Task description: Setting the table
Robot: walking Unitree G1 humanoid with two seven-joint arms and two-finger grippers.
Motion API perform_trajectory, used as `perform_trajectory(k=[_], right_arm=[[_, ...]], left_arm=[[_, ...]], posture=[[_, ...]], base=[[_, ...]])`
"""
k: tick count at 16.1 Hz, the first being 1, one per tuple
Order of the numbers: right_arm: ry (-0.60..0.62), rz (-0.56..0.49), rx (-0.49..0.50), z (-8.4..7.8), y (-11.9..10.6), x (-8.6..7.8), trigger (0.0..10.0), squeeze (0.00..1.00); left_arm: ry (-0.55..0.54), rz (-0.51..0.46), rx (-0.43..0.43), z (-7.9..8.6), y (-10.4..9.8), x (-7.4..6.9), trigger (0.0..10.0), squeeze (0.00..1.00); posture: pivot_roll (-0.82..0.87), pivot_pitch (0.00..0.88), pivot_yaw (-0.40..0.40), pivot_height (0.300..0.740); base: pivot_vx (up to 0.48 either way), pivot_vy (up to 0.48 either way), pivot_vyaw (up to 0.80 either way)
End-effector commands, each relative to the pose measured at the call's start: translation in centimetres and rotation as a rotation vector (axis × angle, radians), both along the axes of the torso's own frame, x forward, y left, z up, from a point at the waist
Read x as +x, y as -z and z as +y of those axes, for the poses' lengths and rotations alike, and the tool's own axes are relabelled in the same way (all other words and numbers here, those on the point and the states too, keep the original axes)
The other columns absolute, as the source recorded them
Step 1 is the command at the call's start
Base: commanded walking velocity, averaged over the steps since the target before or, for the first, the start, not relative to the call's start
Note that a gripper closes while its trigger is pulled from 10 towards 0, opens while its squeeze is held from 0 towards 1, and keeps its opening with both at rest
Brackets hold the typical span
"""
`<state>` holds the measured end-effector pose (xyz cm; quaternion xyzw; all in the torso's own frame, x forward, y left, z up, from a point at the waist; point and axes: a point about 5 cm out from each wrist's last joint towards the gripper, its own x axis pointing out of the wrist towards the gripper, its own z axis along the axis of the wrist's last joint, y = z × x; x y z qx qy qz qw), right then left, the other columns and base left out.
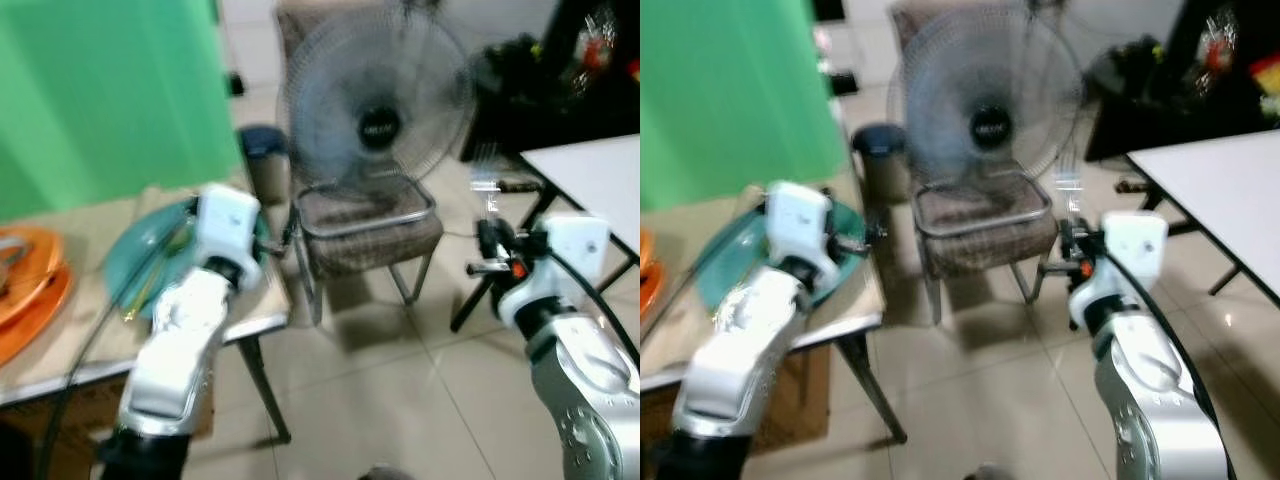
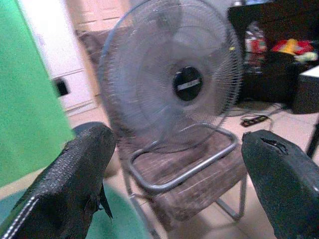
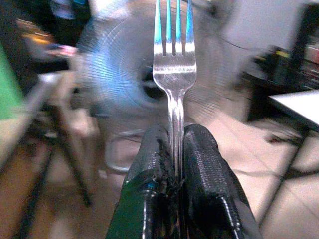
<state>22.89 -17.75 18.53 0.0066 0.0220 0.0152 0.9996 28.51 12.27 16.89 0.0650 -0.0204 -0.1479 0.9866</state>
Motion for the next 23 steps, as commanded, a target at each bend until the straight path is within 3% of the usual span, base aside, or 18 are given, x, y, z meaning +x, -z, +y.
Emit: perform_trajectory(k=[1,5,7,23], right_arm=[[-0.001,-0.041,-0.005,0.21,-0.65,-0.05,10.0,0.0],[0.047,-0.02,0.015,-0.23,-0.53,-0.16,10.0,0.0],[0.049,-0.033,0.104,0.0,-0.73,-0.03,10.0,0.0],[0.104,-0.031,0.068,-0.5,0.01,0.3,10.0,0.0]], left_arm=[[-0.029,-0.017,0.015,0.8,-0.61,0.36,10.0,0.0],[-0.028,-0.018,0.017,0.73,-0.54,0.34,10.0,0.0],[-0.028,-0.022,0.017,0.67,-0.6,0.31,10.0,0.0],[-0.008,-0.017,0.013,0.23,-0.97,1.09,10.0,0.0]], posture=[[-0.05,0.0,0.043,0.74],[-0.04,0.0,0.044,0.74],[-0.04,0.0,0.04,0.74],[-0.04,0.0,0.058,0.74]], base=[[0.0,0.0,-0.8],[0.0,0.0,-0.8],[0.0,0.0,-0.8],[0.0,0.0,-0.79]])
